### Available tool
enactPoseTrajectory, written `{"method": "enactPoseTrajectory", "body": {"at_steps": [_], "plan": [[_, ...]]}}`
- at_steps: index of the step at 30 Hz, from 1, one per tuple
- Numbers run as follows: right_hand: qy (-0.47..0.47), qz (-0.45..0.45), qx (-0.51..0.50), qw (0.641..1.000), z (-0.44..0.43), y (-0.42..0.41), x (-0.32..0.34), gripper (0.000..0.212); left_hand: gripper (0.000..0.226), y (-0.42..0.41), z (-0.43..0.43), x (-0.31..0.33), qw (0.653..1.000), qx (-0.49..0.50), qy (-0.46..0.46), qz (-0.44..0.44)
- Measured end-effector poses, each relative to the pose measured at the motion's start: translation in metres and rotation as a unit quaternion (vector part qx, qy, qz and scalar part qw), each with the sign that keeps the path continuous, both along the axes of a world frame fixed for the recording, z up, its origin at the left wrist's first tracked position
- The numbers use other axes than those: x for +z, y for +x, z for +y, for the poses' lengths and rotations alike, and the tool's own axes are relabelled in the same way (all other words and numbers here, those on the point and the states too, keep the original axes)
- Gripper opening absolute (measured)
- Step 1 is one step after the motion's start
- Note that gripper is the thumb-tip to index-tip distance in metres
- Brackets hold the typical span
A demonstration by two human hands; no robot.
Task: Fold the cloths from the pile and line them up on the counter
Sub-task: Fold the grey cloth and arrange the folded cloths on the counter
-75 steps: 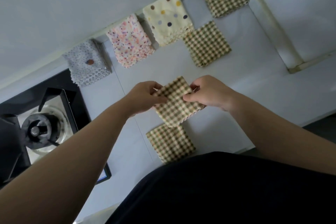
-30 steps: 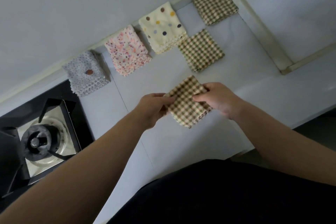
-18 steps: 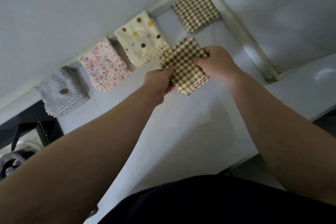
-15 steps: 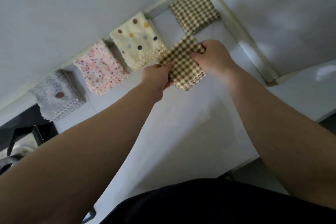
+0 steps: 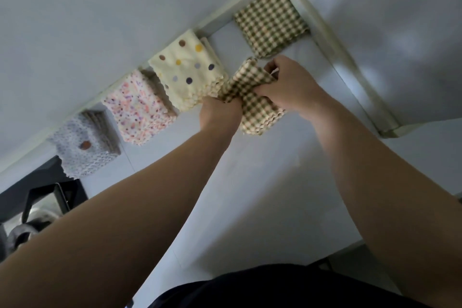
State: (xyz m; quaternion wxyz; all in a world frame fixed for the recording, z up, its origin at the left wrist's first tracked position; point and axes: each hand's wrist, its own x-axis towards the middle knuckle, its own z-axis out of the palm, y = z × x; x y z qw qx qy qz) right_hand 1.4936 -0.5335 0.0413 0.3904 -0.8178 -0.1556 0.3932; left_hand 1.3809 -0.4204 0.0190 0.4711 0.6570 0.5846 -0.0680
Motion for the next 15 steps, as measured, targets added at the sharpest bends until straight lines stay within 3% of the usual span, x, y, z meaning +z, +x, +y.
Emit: {"method": "enactPoseTrajectory", "body": {"at_steps": [3, 6, 8, 9, 11, 13, 15], "plan": [[0.069, -0.019, -0.030, 0.997, -0.012, 0.015, 0.020, 0.033, 0.019, 0.015, -0.009, 0.018, 0.985, 0.098, -0.126, -0.061], [0.110, 0.034, -0.081, 0.990, -0.023, 0.036, 0.034, 0.045, 0.046, 0.030, -0.008, 0.032, 0.913, 0.163, -0.319, -0.197], [0.129, 0.087, -0.129, 0.979, -0.028, 0.046, 0.038, 0.059, 0.053, 0.042, -0.005, 0.039, 0.871, 0.170, -0.387, -0.249], [0.143, 0.113, -0.163, 0.970, -0.028, 0.050, 0.038, 0.066, 0.051, 0.049, -0.003, 0.041, 0.869, 0.159, -0.391, -0.260], [0.206, 0.174, -0.256, 0.928, -0.026, 0.053, 0.035, 0.067, 0.041, 0.063, 0.002, 0.045, 0.874, 0.147, -0.376, -0.272], [0.272, 0.264, -0.353, 0.856, -0.022, 0.051, 0.033, 0.050, 0.028, 0.077, 0.007, 0.049, 0.879, 0.158, -0.353, -0.279], [0.279, 0.339, -0.407, 0.801, -0.016, 0.045, 0.033, 0.037, 0.022, 0.090, 0.012, 0.054, 0.885, 0.161, -0.334, -0.282]]}}
